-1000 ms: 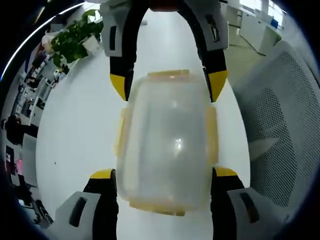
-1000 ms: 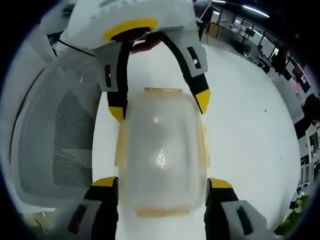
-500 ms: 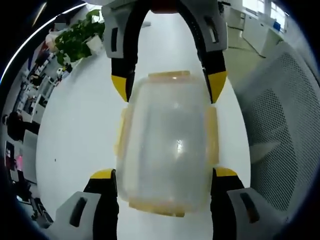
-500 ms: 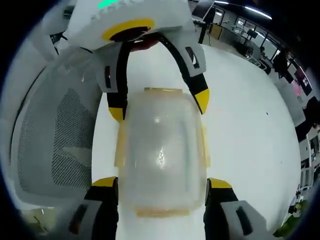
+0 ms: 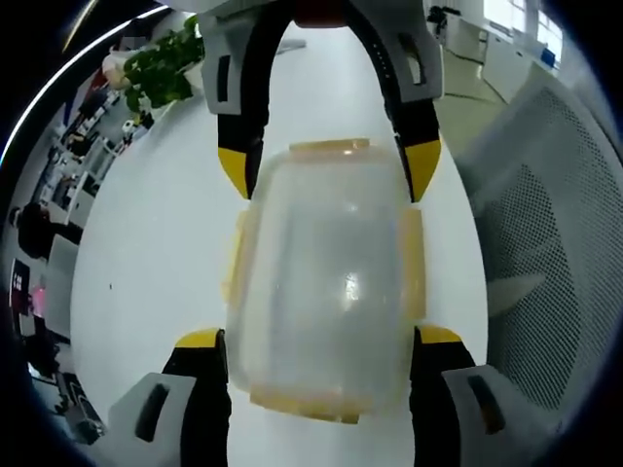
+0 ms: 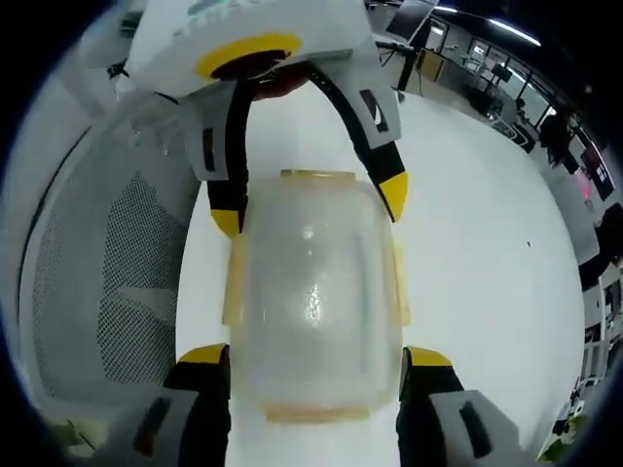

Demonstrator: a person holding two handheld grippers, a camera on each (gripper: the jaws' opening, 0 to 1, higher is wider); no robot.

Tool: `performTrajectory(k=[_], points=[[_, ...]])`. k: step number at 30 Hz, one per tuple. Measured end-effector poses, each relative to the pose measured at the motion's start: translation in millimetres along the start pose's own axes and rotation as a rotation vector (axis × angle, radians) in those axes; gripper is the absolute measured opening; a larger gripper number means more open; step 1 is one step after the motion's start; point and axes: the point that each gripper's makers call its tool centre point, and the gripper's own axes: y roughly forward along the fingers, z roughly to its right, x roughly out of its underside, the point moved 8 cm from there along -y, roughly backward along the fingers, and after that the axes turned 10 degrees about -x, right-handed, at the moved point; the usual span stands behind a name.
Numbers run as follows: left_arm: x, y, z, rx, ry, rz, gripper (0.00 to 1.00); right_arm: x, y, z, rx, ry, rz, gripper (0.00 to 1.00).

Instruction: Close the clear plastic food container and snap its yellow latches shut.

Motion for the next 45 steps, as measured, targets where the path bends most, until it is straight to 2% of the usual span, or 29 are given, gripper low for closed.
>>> performTrajectory(k=[13,19,28,45], points=[[24.1,-11,-0.3,-0.016,-0.036,-0.008,0.73,-24.9,10,3,-0.015,-0.032,-0.012,0.69],[30.6,-12,-5.3,-0.022,-0.045,-0.01,0.73,-31.6,11,8,-0.017,-0.041,-0.013,0.69],[36.6,-10,-18.2,-0.02,-0.041,-0.019,0.73,-38.1,12,21,-0.02,-0.042,-0.013,0.69],[39.6,2,-46.9,-0.024,-0.036,-0.028,0.73,-39.8,9,52,-0.019,-0.038,-0.004,0.69]])
